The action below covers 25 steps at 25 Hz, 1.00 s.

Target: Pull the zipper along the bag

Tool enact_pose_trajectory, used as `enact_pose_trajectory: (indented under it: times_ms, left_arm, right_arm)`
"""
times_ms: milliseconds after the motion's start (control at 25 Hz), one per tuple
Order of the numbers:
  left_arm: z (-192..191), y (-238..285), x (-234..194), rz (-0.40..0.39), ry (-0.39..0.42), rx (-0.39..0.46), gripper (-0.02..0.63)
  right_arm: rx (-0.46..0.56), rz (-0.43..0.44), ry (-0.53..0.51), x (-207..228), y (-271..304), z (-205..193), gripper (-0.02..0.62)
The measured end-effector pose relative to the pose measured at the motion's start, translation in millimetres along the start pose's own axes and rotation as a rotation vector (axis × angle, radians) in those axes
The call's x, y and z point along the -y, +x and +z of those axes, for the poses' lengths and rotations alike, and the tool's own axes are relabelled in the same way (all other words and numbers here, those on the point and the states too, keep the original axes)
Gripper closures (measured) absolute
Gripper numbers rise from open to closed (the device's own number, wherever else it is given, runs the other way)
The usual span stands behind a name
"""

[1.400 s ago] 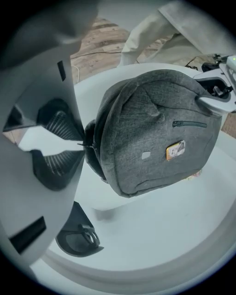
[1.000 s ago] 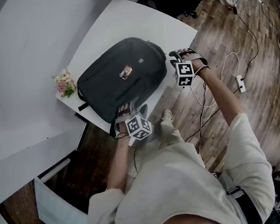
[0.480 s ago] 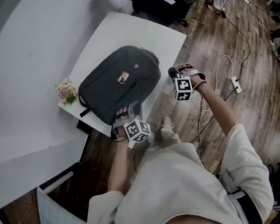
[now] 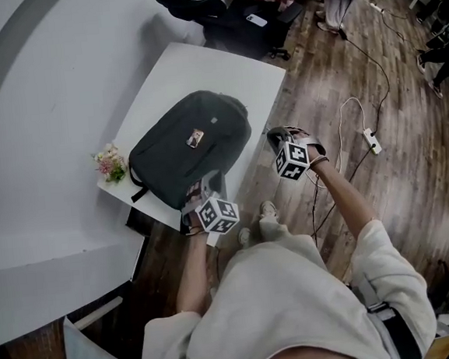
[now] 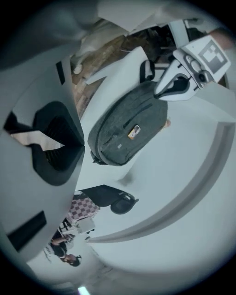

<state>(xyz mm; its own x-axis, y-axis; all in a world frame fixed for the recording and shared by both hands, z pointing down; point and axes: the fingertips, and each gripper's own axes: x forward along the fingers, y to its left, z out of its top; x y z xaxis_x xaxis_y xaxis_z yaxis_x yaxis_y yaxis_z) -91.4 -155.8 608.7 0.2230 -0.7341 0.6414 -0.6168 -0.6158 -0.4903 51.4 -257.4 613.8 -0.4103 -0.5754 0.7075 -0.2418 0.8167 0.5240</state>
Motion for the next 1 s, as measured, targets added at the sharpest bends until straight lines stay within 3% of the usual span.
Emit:
enact_pose_trajectory:
  times_ms: [200, 520, 800, 1000]
  left_arm:
    - [10.9, -11.1, -10.1, -0.009, -0.222, 0.08, 0.58]
    - [30.5, -38.3, -30.9, 0.017, -0.484, 0.222, 0.581]
    - [40.8, -67.7, -42.0, 0.078, -0.567, 0.31, 0.581]
    - [40.4, -78.9, -44.1, 0.104, -0.577, 0.328, 0.581]
  right_arm:
    - [0.09, -0.04, 0.319, 0.8, -23.8, 7.6, 0.581]
    - [0.219, -0.149, 0.531, -2.6, -72.7, 27.7, 0.581]
    - [0.312, -0.279, 0.728, -6.2, -129.0, 25.1, 0.581]
    - [0.322, -0.371, 0.771, 0.0, -163.1, 8.6, 0.581]
